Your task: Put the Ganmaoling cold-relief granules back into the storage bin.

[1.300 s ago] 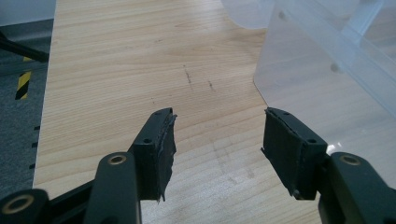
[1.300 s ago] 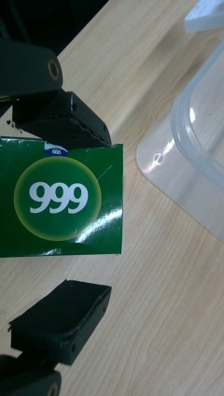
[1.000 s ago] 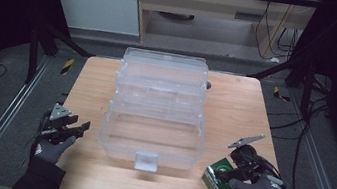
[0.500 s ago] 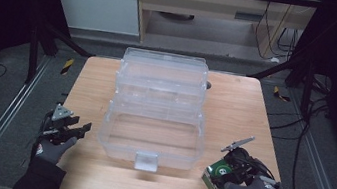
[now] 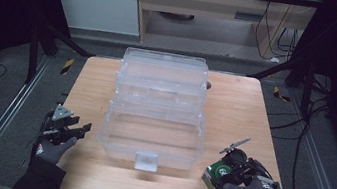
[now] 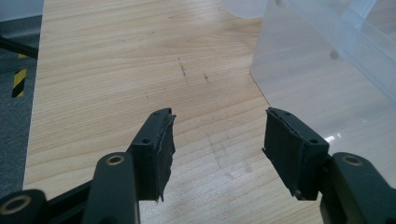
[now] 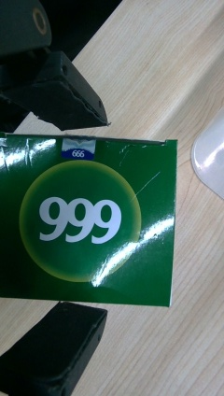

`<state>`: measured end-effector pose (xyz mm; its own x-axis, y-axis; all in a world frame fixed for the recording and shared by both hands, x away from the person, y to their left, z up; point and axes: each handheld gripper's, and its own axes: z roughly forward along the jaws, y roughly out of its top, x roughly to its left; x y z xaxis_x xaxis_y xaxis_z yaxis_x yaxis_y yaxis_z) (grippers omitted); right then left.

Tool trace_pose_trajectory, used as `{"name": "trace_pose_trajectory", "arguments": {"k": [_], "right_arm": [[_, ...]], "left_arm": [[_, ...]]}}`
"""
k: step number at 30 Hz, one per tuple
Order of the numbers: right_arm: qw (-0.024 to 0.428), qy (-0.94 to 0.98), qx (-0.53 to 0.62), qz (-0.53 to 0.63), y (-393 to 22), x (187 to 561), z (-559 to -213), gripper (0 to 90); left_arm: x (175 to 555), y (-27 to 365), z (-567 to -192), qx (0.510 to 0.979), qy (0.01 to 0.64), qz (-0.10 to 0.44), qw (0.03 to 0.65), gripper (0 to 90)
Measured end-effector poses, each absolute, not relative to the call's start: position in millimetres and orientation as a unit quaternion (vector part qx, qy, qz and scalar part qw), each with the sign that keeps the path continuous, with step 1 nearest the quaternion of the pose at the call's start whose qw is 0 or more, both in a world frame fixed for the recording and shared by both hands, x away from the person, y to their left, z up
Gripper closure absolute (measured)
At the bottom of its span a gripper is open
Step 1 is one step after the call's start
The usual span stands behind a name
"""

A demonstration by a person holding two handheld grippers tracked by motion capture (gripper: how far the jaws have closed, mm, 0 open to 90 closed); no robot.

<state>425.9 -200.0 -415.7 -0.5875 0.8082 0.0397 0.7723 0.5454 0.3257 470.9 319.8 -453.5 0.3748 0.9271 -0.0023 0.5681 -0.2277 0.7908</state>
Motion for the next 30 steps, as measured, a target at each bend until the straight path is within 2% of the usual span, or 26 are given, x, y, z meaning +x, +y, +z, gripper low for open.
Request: {"name": "trace_pose_trajectory", "arguments": {"k": [9, 30], "right_arm": [[0.047, 0.879, 0.451, 0.146, -199, 431, -421, 13.7], [0.033, 0.884, 0.454, 0.102, -191, 438, -418, 17.4]], "left_arm": [[472, 320, -455, 0.747, 0.501, 0.245, 0.361, 41.5], [472, 319, -455, 0.751, 0.5, 0.243, 0.356, 41.0]]}}
